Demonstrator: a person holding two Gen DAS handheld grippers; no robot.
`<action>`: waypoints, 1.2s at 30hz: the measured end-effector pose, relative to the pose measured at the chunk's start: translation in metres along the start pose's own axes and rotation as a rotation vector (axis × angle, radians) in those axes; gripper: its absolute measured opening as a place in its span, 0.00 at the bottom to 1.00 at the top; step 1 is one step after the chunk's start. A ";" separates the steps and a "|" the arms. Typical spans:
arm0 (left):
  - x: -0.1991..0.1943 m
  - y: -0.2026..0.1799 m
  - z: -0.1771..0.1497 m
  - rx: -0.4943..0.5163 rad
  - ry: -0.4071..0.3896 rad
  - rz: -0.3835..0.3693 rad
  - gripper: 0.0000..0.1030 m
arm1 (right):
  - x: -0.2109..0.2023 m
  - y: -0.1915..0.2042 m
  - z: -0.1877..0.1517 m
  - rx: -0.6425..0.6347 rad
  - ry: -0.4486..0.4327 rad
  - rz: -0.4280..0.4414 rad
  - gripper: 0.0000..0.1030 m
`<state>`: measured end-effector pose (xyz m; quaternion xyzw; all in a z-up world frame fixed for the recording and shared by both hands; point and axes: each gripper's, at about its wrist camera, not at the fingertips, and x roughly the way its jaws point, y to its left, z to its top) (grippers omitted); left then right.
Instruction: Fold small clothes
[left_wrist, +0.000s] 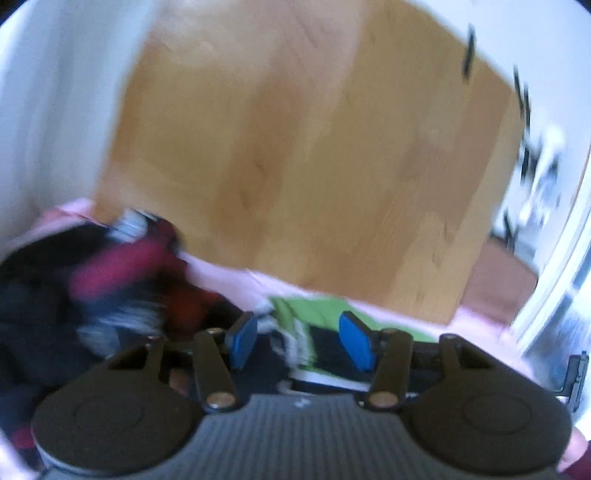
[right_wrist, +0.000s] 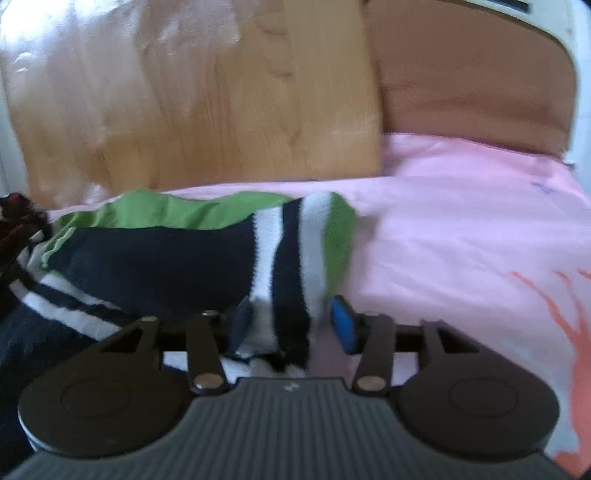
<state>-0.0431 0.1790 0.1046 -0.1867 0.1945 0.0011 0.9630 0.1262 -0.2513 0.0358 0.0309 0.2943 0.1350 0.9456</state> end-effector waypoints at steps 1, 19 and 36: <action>-0.024 0.013 0.003 -0.018 -0.033 0.009 0.53 | -0.010 0.002 0.006 0.023 -0.016 -0.001 0.52; -0.223 0.083 -0.025 -0.078 -0.345 0.023 0.62 | -0.083 0.338 -0.072 -0.847 0.209 0.773 0.65; -0.167 0.034 0.006 0.007 -0.248 -0.051 0.70 | -0.117 0.252 0.042 -1.148 -0.327 0.245 0.02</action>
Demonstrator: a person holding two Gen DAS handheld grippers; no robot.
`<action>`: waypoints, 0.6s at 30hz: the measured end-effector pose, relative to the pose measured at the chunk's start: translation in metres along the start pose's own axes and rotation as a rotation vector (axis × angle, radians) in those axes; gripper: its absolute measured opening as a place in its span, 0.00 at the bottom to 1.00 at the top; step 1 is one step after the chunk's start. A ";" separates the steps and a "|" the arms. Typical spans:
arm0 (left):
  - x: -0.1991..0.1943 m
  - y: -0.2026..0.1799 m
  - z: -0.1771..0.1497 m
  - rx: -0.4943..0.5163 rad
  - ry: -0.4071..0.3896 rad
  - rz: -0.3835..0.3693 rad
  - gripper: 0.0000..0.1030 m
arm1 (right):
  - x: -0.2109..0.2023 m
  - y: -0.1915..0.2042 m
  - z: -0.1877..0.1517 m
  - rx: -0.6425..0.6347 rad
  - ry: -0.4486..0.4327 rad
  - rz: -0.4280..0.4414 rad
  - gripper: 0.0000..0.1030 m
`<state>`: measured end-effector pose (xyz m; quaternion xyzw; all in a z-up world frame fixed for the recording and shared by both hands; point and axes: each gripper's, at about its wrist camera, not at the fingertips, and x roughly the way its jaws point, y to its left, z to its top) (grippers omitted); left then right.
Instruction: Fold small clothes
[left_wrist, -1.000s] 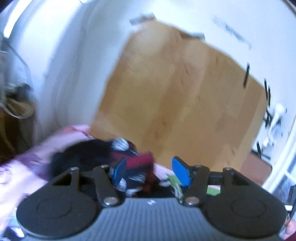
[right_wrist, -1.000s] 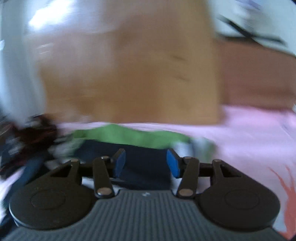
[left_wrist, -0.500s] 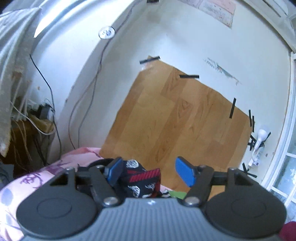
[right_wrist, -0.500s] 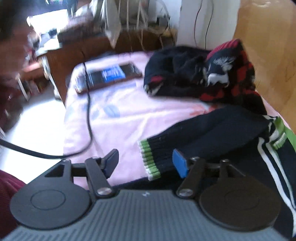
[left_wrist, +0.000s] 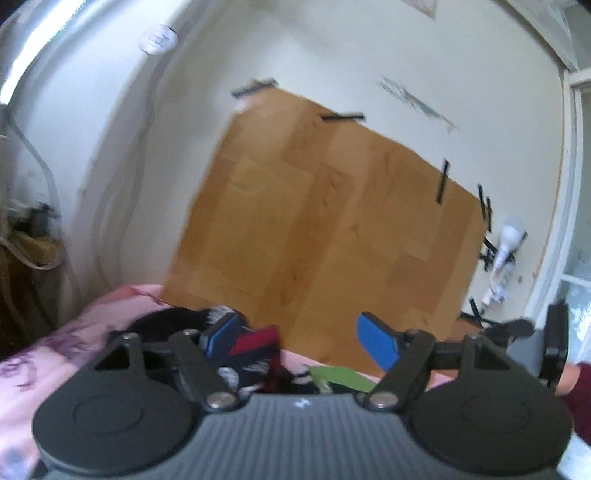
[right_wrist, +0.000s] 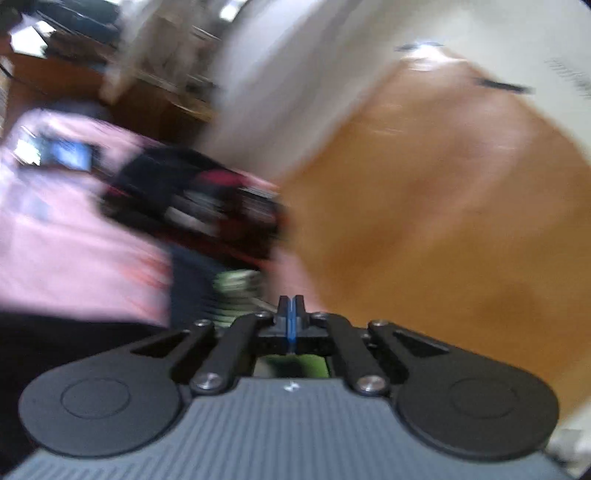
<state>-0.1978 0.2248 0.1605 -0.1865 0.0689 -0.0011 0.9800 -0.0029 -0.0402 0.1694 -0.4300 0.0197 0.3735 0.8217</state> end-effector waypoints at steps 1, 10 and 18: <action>0.013 -0.007 0.000 0.006 0.018 -0.011 0.70 | -0.006 -0.018 -0.012 -0.002 0.020 -0.061 0.02; 0.115 -0.047 -0.007 -0.035 0.154 0.001 0.70 | -0.005 -0.102 -0.133 0.846 0.082 0.062 0.14; 0.095 -0.043 -0.010 -0.006 0.184 0.078 0.73 | 0.125 0.005 -0.083 0.789 0.068 0.472 0.60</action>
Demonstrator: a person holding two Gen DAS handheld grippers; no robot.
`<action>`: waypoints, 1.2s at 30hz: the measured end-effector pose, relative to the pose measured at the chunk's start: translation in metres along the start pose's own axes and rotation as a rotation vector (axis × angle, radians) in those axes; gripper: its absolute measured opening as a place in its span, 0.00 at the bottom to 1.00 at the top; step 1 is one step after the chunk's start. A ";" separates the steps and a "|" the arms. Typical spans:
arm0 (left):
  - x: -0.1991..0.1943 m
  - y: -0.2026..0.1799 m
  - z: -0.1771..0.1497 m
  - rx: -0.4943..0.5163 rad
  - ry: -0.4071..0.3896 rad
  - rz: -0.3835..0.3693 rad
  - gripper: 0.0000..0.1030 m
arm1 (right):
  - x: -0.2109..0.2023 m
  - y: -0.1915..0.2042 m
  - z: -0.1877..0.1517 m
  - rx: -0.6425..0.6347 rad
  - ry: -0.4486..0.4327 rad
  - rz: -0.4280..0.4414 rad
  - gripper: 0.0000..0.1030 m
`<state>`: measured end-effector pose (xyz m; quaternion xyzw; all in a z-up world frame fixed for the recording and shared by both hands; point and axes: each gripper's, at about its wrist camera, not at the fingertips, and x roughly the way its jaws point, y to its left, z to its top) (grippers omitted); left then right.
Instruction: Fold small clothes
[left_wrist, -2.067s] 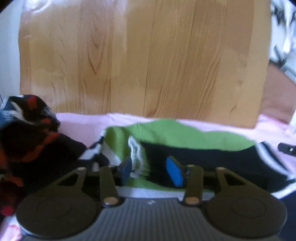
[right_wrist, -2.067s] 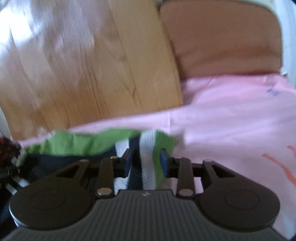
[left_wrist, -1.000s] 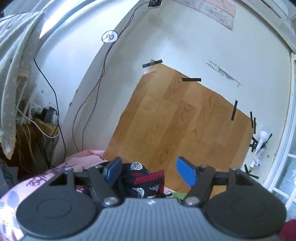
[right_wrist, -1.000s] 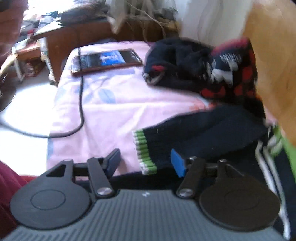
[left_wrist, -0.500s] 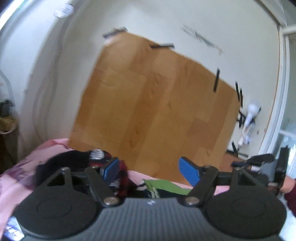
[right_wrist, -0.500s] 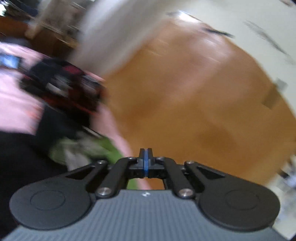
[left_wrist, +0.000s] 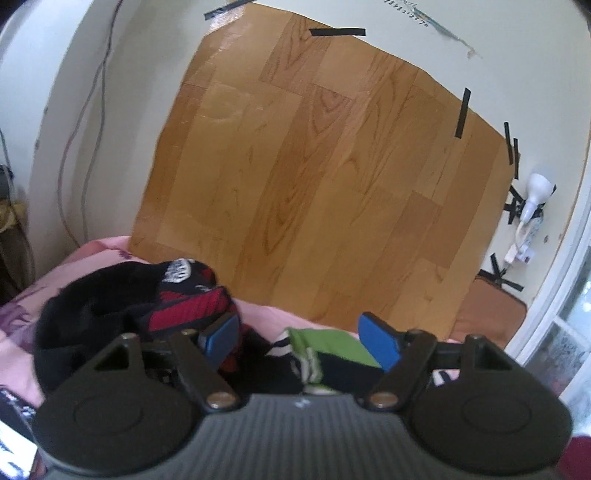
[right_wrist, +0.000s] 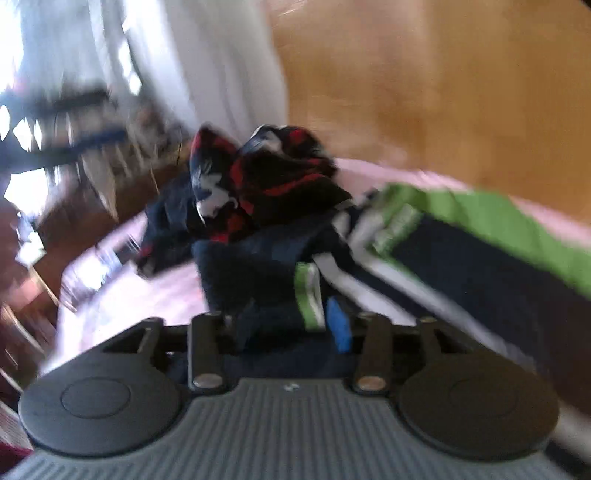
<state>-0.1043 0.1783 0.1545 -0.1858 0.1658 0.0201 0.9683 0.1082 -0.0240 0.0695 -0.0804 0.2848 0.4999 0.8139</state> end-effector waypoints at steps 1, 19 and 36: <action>-0.004 0.003 0.000 0.001 0.000 0.008 0.73 | 0.015 0.004 0.006 -0.063 0.004 -0.001 0.75; 0.065 -0.010 0.010 0.004 0.054 -0.100 0.76 | -0.134 -0.008 0.040 -0.846 -0.250 -0.686 0.19; 0.300 -0.050 -0.060 0.175 0.472 0.027 0.33 | -0.123 -0.164 -0.041 -0.159 -0.086 -0.678 0.72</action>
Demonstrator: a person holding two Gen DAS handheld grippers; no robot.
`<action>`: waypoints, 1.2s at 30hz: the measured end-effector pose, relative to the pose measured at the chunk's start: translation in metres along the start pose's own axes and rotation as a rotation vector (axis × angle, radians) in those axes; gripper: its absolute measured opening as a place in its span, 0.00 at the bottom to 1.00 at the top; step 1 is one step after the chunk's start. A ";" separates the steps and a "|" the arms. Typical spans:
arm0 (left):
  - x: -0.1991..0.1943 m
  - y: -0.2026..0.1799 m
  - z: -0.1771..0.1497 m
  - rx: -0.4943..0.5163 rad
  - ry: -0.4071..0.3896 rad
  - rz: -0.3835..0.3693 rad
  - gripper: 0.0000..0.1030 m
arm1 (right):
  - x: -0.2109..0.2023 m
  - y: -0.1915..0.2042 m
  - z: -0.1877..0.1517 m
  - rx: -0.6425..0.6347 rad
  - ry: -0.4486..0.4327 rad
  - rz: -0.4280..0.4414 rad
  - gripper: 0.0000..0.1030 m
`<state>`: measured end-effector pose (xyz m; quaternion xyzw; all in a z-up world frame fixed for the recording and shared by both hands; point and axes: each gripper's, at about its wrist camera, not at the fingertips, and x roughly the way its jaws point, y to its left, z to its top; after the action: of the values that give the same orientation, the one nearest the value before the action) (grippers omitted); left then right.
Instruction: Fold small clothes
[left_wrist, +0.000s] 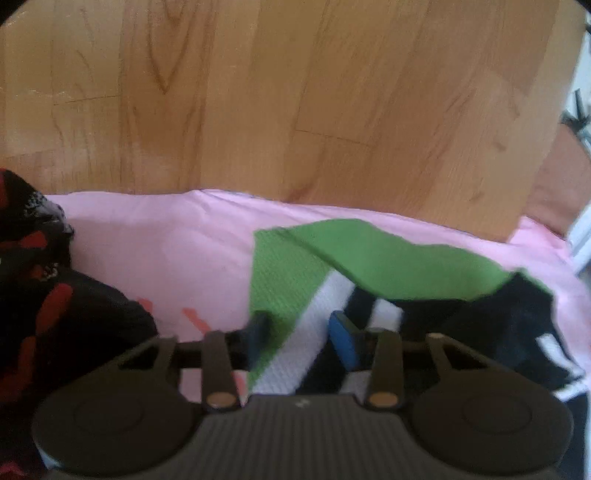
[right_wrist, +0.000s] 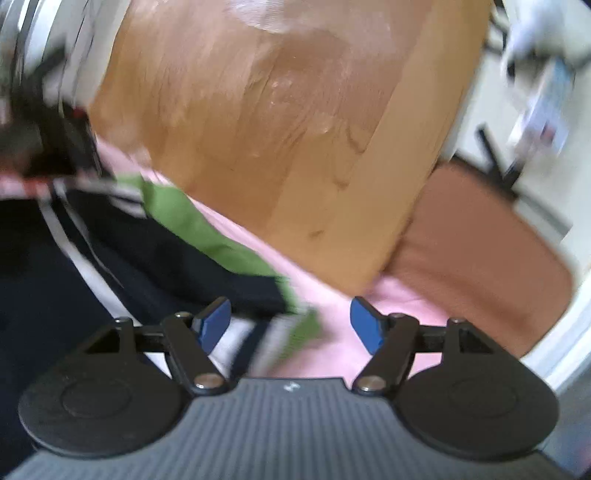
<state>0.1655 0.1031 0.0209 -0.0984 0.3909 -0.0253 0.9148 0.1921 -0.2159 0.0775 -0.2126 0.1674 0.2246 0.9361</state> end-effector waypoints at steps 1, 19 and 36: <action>-0.002 0.002 -0.002 -0.004 -0.015 -0.003 0.27 | 0.011 -0.003 0.005 0.055 0.015 0.037 0.72; -0.022 0.066 -0.019 -0.275 -0.173 0.145 0.02 | 0.046 0.011 0.057 0.240 -0.174 0.166 0.11; -0.028 0.071 -0.021 -0.263 -0.169 0.022 0.25 | -0.021 0.039 -0.015 0.344 -0.100 0.164 0.86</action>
<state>0.1289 0.1724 0.0129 -0.2146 0.3137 0.0447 0.9239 0.1524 -0.1989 0.0609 -0.0238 0.1731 0.2784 0.9444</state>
